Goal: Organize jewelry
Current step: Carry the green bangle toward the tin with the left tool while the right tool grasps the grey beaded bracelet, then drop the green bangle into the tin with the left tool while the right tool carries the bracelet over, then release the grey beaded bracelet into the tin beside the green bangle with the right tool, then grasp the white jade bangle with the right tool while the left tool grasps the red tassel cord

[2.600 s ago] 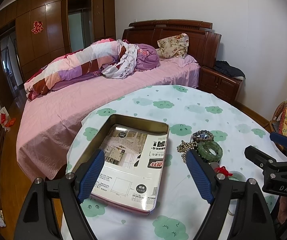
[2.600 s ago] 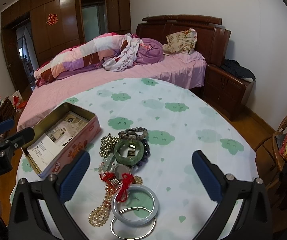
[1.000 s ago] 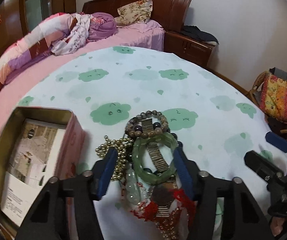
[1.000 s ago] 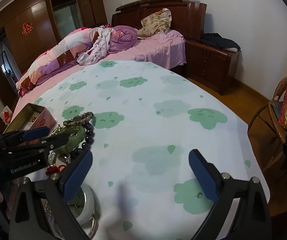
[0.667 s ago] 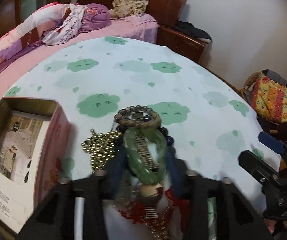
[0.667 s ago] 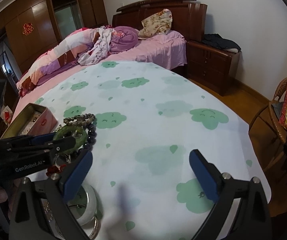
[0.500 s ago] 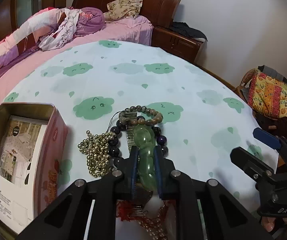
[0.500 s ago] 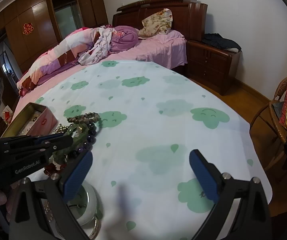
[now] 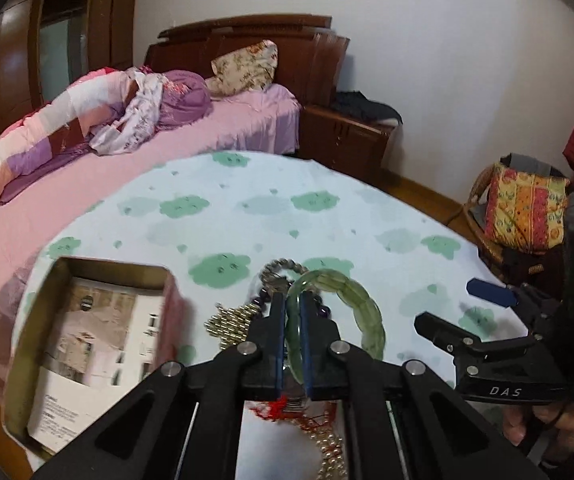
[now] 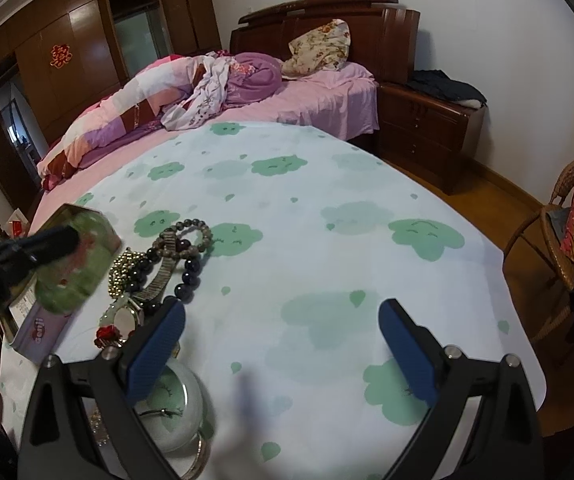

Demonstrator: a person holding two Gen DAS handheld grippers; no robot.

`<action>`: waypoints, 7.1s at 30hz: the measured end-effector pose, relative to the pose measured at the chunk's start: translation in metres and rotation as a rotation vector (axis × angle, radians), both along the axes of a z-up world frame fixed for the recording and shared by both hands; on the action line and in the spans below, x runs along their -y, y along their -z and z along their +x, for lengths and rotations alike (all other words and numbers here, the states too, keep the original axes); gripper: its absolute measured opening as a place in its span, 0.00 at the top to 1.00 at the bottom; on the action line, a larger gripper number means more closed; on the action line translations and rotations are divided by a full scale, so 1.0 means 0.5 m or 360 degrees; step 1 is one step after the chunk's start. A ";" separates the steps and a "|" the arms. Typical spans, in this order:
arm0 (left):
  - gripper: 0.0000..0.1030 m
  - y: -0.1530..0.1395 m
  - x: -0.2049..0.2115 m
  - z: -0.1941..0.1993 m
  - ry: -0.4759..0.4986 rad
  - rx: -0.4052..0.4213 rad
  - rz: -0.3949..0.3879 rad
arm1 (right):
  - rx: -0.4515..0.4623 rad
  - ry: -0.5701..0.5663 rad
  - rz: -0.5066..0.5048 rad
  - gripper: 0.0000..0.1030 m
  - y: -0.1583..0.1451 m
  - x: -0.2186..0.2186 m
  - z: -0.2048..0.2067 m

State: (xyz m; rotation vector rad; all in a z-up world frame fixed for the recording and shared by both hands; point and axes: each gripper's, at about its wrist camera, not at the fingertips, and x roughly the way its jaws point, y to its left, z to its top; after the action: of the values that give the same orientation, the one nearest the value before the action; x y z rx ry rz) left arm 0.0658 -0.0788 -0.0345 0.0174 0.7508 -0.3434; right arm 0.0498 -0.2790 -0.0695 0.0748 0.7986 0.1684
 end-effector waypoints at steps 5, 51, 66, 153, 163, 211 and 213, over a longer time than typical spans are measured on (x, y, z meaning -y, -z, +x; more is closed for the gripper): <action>0.95 -0.029 -0.050 -0.011 -0.0116 0.0091 0.0056 | 0.0020 -0.0046 0.0001 0.08 -0.008 -0.012 0.000; 0.94 0.054 -0.301 0.046 -0.0567 -0.0099 0.0010 | -0.0160 -0.0660 -0.0366 0.68 0.040 -0.249 0.139; 0.94 0.074 -0.306 0.080 -0.0558 -0.0158 0.0034 | -0.0063 -0.0634 -0.0312 0.90 0.008 -0.218 0.133; 0.20 0.050 -0.226 0.004 -0.0504 -0.0084 0.0105 | -0.0028 -0.0567 -0.0158 0.38 -0.021 -0.152 0.075; 0.20 0.039 -0.164 -0.028 -0.0411 -0.0040 0.0146 | -0.0133 -0.0567 -0.0256 0.44 0.033 -0.112 0.004; 0.52 0.150 0.070 -0.015 0.0119 -0.0263 0.0202 | -0.0123 -0.0397 -0.0176 0.86 0.065 -0.042 -0.008; 0.81 0.151 0.077 -0.018 0.0139 -0.0237 0.0229 | -0.0116 -0.0397 -0.0167 0.86 0.064 -0.041 -0.008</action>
State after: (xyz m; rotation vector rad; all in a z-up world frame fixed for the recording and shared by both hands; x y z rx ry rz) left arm 0.0566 -0.1172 -0.1097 0.1622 0.9230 -0.3764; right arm 0.0458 -0.2583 -0.1016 -0.1192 0.8873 0.3604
